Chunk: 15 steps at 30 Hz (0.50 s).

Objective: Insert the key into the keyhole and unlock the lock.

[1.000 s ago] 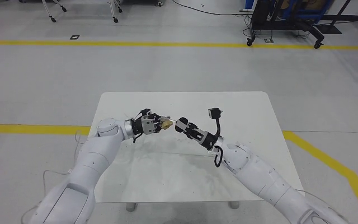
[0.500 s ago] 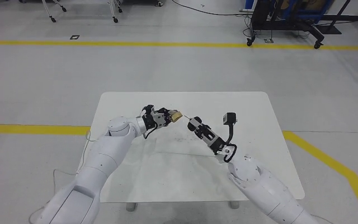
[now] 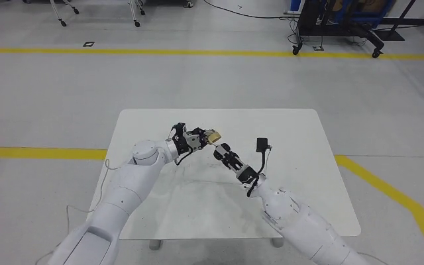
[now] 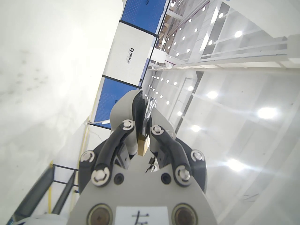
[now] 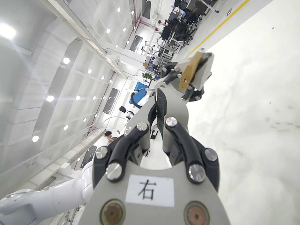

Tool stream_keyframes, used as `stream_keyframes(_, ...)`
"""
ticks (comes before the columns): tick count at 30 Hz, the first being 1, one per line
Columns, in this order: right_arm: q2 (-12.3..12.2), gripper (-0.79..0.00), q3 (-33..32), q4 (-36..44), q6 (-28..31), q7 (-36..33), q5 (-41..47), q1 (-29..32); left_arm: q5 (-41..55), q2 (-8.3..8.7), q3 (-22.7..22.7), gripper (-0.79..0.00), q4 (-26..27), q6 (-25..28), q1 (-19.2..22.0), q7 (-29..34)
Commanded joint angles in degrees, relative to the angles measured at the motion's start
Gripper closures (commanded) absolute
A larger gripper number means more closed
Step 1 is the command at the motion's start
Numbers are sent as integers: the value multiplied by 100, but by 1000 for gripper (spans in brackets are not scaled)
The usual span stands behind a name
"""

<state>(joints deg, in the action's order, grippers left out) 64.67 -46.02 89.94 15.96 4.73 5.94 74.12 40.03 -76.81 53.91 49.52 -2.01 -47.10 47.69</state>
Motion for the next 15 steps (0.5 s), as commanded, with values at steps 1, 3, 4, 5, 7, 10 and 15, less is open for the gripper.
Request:
stream_keyframes(1, 42, 0, 41, 76, -72, 438, -258, 97, -168, 28, 64, 0, 287, 158, -69, -197)
stream_keyframes(3, 63, 0, 46, 212, -37, 759, -493, 256, -427, 54, 88, 0, 531, 287, -163, -441)
stream_keyframes(4, 68, 0, 33, 265, -70, 910, -649, 325, -488, 64, 114, 0, 631, 331, -228, -550)
stream_keyframes(5, 76, 0, 35, 332, -104, 1029, -788, 394, -548, 76, 142, 0, 716, 363, -292, -650)
stream_keyframes(7, 94, 0, 34, 436, -198, 1186, -953, 501, -568, 97, 214, 0, 870, 412, -423, -733)
stream_keyframes(10, 147, 0, 68, 512, -530, 1413, -1203, 549, -744, 133, 264, 0, 1094, 390, -575, -784)
stream_keyframes(15, 278, 0, 168, 471, -904, 1563, -1212, 467, -753, 174, 414, 0, 1323, 297, -747, -821)
